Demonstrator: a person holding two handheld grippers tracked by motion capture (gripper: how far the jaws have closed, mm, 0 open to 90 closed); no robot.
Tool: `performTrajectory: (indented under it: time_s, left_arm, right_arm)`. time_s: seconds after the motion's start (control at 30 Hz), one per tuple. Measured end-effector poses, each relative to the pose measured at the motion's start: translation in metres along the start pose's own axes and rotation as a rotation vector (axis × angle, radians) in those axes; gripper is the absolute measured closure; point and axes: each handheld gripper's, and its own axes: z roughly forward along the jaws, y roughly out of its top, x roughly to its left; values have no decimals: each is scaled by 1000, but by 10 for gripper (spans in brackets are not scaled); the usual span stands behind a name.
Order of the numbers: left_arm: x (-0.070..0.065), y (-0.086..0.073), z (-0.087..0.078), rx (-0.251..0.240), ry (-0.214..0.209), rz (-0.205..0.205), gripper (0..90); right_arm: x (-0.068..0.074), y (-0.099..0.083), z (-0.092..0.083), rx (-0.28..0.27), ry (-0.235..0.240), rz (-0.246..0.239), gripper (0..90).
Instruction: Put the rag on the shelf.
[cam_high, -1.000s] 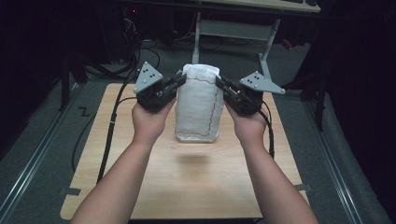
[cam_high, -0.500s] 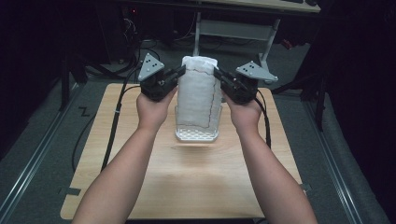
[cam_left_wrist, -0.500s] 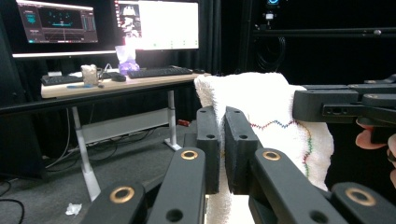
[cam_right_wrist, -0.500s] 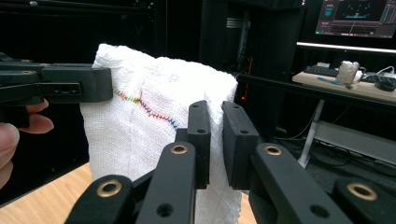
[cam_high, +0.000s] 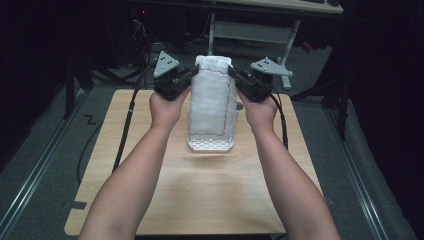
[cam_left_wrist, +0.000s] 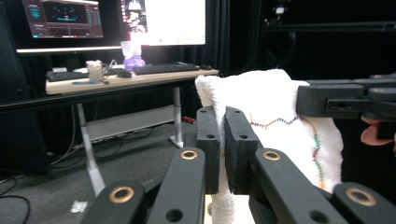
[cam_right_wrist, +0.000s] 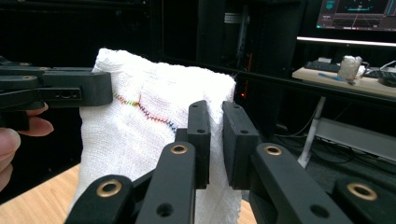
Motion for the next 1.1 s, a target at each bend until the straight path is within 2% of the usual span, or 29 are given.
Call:
performTrajectory:
  time_s: [0.1,0.2,0.23,0.27,0.43,0.67,0.8,0.93,1.1]
  left_arm:
    - [3,-2,4,11,8,-9,856]
    - [10,-7,11,28,8,-46,856]
    - [10,-7,11,28,8,-46,856]
    - [14,-10,15,30,10,-61,856]
    - [20,-17,23,53,21,-68,855]
    - [28,-40,37,161,22,-71,852]
    - [30,-53,44,221,23,-69,851]
    - [32,-65,48,276,13,-93,850]
    - [32,-73,49,311,8,-115,845]
  right_arm:
    - [-2,-3,7,10,-7,-5,826]
    - [-5,-7,14,24,-6,1,826]
    - [-5,-7,14,24,-6,1,826]
    - [-9,-9,21,40,-1,4,826]
    - [-13,-10,30,60,-5,-19,826]
    - [-18,-26,47,148,-16,-32,824]
    - [-25,-38,57,221,2,-13,821]
    - [-31,-45,63,278,27,28,815]
    - [-34,-51,65,308,38,45,804]
